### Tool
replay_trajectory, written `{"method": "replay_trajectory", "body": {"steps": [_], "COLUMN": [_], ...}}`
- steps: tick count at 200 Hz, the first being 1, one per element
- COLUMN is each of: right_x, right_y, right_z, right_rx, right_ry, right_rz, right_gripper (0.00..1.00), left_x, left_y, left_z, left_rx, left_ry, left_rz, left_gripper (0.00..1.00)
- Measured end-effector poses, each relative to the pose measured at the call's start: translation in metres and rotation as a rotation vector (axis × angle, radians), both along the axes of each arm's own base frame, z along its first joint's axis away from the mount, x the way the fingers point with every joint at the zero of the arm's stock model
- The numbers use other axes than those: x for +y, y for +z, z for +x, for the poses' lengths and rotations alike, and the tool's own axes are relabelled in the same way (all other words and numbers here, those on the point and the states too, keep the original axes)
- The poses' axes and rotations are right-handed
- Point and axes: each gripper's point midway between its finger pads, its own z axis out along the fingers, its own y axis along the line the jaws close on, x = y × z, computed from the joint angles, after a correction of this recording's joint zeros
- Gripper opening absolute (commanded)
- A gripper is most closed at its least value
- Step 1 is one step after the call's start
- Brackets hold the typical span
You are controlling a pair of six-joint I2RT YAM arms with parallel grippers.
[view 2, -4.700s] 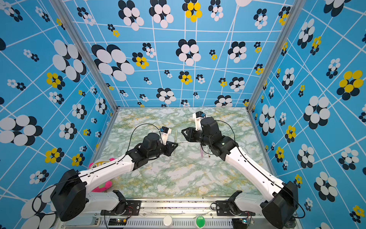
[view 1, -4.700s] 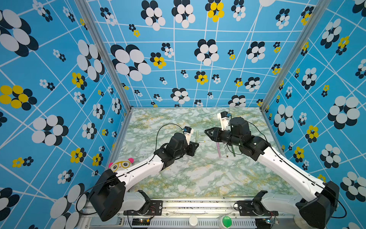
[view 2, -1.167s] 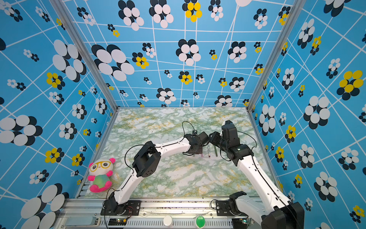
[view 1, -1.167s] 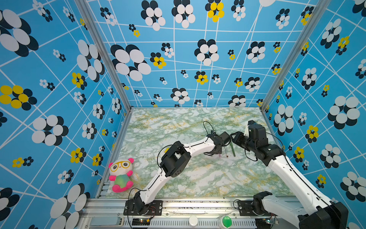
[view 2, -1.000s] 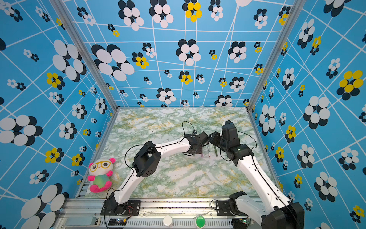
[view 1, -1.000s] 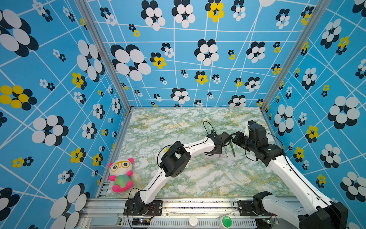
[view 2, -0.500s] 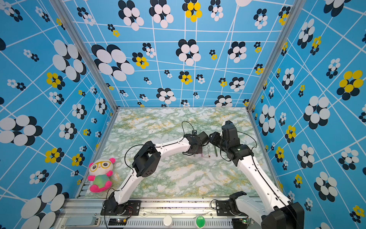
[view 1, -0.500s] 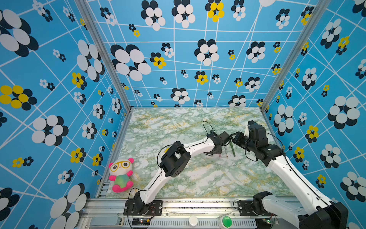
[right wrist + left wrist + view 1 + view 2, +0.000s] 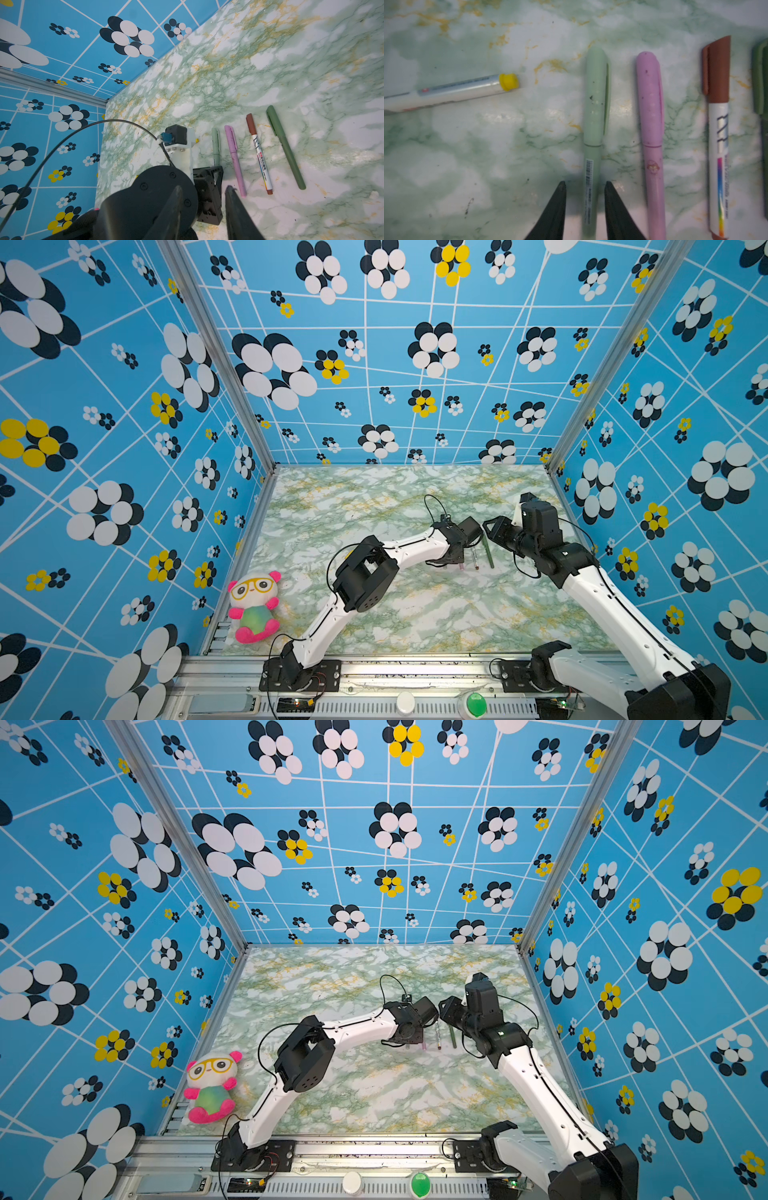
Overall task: Insert pens into pen caps
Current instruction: Place the pen at the center of the table.
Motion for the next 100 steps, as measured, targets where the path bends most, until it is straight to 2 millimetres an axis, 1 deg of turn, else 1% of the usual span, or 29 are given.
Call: {"method": "replay_trajectory", "body": {"steps": [23, 45, 58, 77, 79, 81, 100], "right_x": [0.0, 0.002, 0.004, 0.007, 0.007, 0.008, 0.012], "right_y": [0.0, 0.0, 0.0, 0.0, 0.0, 0.0, 0.002], "right_z": [0.0, -0.001, -0.001, -0.003, -0.003, -0.003, -0.005], "right_rx": [0.0, 0.001, 0.001, -0.002, -0.002, -0.003, -0.012], "right_ry": [0.0, 0.011, 0.025, 0.053, 0.057, 0.059, 0.102], "right_rz": [0.0, 0.004, 0.005, 0.001, 0.001, 0.001, -0.01], "right_gripper": [0.37, 0.39, 0.42, 0.43, 0.43, 0.44, 0.47], "left_x": [0.003, 0.006, 0.009, 0.017, 0.018, 0.019, 0.036], "left_y": [0.006, 0.026, 0.044, 0.079, 0.083, 0.087, 0.123], "left_z": [-0.001, -0.001, 0.0, 0.002, 0.002, 0.002, 0.005], "left_rx": [-0.009, -0.039, -0.069, -0.137, -0.144, -0.152, -0.228], "left_ry": [-0.008, -0.012, -0.009, -0.006, -0.005, -0.004, 0.021], "left_rz": [0.004, -0.016, -0.042, -0.092, -0.099, -0.104, -0.161], "left_gripper": [0.38, 0.39, 0.4, 0.42, 0.46, 0.47, 0.52]}}
